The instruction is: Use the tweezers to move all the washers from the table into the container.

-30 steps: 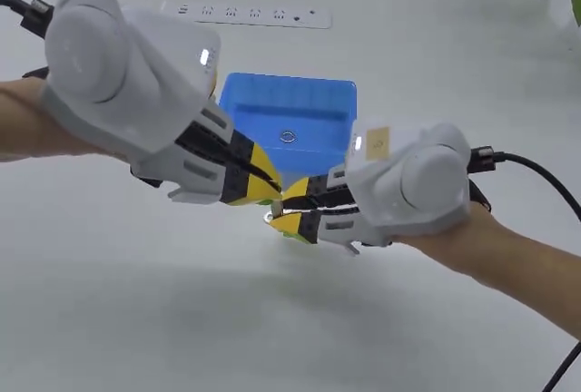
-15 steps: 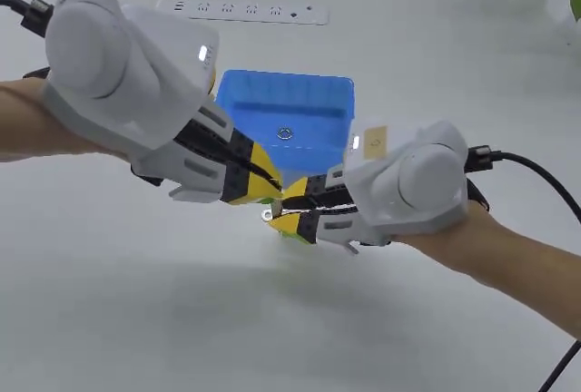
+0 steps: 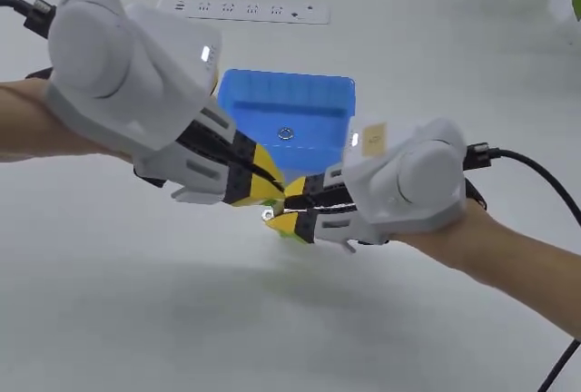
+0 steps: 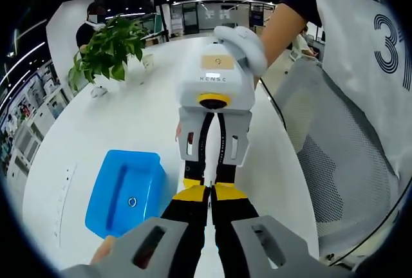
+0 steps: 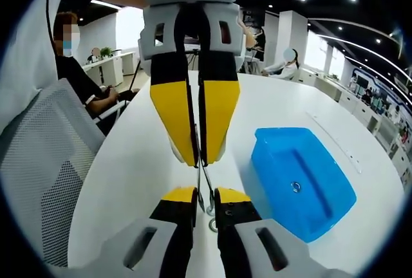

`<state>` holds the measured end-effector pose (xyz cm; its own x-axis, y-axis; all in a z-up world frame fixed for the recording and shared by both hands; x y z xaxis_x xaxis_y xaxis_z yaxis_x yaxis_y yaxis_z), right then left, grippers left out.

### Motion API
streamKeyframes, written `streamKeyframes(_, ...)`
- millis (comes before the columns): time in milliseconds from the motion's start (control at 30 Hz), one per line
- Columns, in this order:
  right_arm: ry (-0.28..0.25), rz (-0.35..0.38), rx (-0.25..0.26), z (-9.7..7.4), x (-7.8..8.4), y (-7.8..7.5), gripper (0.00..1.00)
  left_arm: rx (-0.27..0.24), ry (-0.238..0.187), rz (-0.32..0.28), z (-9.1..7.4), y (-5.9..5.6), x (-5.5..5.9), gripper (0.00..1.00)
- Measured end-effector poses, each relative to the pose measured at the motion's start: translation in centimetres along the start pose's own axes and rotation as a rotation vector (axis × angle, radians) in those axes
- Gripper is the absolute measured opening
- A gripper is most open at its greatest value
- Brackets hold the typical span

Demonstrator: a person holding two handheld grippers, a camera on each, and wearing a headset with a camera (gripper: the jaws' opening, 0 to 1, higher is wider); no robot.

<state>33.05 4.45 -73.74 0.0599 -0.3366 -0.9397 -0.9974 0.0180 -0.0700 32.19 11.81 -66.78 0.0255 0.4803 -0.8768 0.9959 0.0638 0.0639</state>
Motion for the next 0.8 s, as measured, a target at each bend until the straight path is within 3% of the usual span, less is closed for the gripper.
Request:
streamKeyframes(500, 0.008, 0.002, -0.006, 0.2, -0.2, 0.3, 0.1, 0.003, 0.018, -0.019, -0.4, -0.3, 0.0, 0.05)
streamKeyframes(800, -0.002, -0.026, 0.001, -0.1, -1.5, 0.3, 0.1, -0.002, 0.013, -0.008, -1.3, -0.3, -1.0, 0.05)
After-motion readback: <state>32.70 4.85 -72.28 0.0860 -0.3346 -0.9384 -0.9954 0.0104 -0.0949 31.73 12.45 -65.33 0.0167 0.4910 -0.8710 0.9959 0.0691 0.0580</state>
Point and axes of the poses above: the centre of the closed fingertips' face, and the gripper's own axes: z roughly forward along the fingers, y roughly to its left, x roughly out of its underside, the point moved 7 cm from there along -z, roughly backward along the fingers, and after that the axes turned 15 degrees about -y, right-handed, at the moved point
